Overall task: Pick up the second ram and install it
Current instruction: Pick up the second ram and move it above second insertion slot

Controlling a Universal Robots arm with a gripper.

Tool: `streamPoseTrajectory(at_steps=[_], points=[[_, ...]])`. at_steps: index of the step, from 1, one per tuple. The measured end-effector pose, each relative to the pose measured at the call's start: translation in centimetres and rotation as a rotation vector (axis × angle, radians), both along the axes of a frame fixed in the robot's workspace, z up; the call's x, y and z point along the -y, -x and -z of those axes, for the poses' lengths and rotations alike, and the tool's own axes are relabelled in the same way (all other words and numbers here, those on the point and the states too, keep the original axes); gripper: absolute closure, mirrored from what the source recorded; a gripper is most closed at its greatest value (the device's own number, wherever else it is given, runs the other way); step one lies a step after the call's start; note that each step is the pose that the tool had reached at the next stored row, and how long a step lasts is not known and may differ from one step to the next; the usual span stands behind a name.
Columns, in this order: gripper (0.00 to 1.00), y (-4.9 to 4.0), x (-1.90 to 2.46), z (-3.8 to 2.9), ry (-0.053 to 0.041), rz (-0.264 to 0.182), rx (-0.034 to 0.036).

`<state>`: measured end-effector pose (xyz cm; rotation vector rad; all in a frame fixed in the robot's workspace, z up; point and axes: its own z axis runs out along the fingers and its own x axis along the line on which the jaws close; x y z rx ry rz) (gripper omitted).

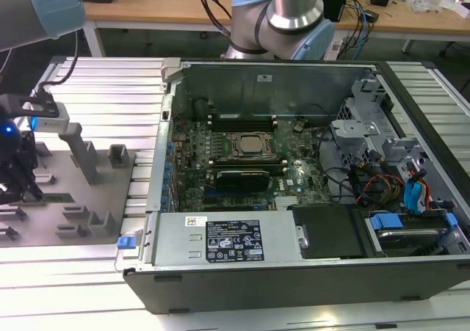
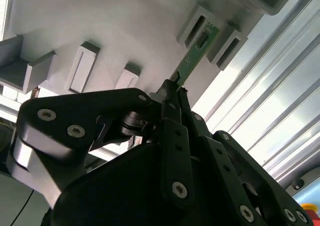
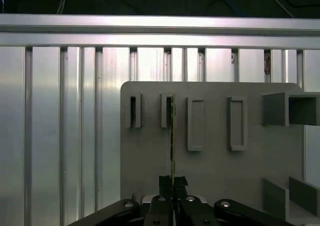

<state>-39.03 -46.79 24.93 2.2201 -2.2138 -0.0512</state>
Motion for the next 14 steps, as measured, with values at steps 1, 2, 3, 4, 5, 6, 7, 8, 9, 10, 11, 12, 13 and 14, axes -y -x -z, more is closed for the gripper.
streamPoseTrajectory(at_steps=[1, 2, 3, 4, 5, 6, 7, 8, 9, 10, 11, 12, 13, 14], points=[[0.87, 0.00, 0.00, -0.08, 0.0000, 0.000, 0.0000], [0.87, 0.00, 0.00, -0.23, 0.0001, 0.000, 0.0000], [0.87, 0.00, 0.00, -0.46, 0.0000, 0.000, 0.0000], [0.87, 0.00, 0.00, -0.59, 0.0000, 0.000, 0.0000], [0.87, 0.00, 0.00, -0.77, 0.0000, 0.000, 0.0000], [0.87, 0.00, 0.00, -0.86, 0.0001, 0.000, 0.0000], [0.87, 0.00, 0.00, -0.93, 0.0001, 0.000, 0.0000], [0.87, 0.00, 0.00, -1.03, 0.0000, 0.000, 0.0001], [0.87, 0.00, 0.00, -1.10, 0.0000, 0.000, 0.0000], [0.87, 0.00, 0.00, -1.25, 0.0000, 0.000, 0.0000], [0.87, 0.00, 0.00, -1.37, 0.0000, 0.000, 0.0000], [0.87, 0.00, 0.00, -1.55, 0.0000, 0.000, 0.0001], [0.87, 0.00, 0.00, -1.77, 0.0000, 0.000, 0.0000], [0.87, 0.00, 0.00, -1.95, 0.0001, 0.000, 0.0000]])
